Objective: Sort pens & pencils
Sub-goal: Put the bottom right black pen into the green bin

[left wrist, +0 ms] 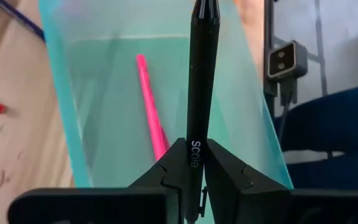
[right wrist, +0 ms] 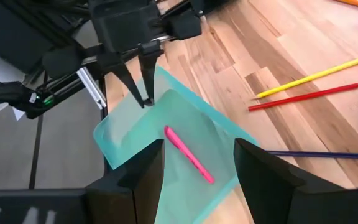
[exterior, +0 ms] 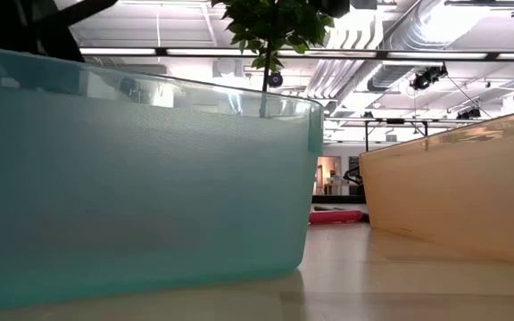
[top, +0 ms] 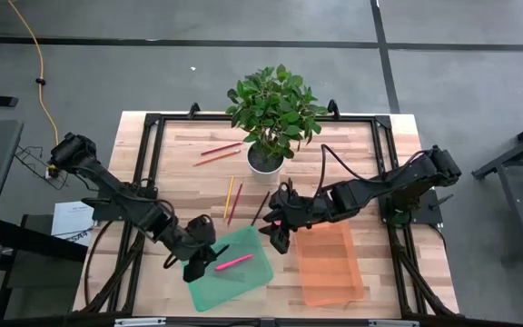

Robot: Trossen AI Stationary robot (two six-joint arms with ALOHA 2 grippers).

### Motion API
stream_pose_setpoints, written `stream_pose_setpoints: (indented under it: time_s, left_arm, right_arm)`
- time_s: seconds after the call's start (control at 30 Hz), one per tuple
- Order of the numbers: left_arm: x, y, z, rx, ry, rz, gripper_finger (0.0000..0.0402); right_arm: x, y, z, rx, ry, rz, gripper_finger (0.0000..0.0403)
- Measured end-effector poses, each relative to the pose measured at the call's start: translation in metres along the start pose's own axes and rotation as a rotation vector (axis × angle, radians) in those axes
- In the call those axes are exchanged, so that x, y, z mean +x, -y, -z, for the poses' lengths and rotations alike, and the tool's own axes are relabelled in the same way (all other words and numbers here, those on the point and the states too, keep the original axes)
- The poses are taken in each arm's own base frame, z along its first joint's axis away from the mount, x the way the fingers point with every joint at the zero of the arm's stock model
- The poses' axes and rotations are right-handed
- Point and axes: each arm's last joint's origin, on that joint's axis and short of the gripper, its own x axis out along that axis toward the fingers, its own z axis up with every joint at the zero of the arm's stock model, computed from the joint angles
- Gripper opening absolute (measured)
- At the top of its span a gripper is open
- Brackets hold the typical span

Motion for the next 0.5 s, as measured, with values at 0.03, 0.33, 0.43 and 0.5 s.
stream_pose_setpoints:
  time_s: [0.03, 0.33, 0.43, 0.5]
  left_arm:
    - [0.001, 0.0, 0.001, 0.003, -0.014, 0.004, 0.0034]
    - [0.009, -0.001, 0.006, 0.008, -0.103, 0.02, 0.0036]
    - [0.011, -0.002, 0.008, 0.016, -0.121, 0.013, 0.0036]
    - [0.012, 0.0, 0.007, 0.021, -0.111, 0.026, 0.0038]
  right_arm:
    - [0.0, 0.0, 0.0, -0.001, -0.001, 0.001, 0.0184]
    - [0.001, 0.004, -0.003, -0.003, 0.002, 0.014, 0.0184]
    - [0.001, 0.005, -0.003, 0.0, 0.004, 0.017, 0.0184]
    - [0.001, 0.006, -0.004, 0.005, 0.004, 0.02, 0.0184]
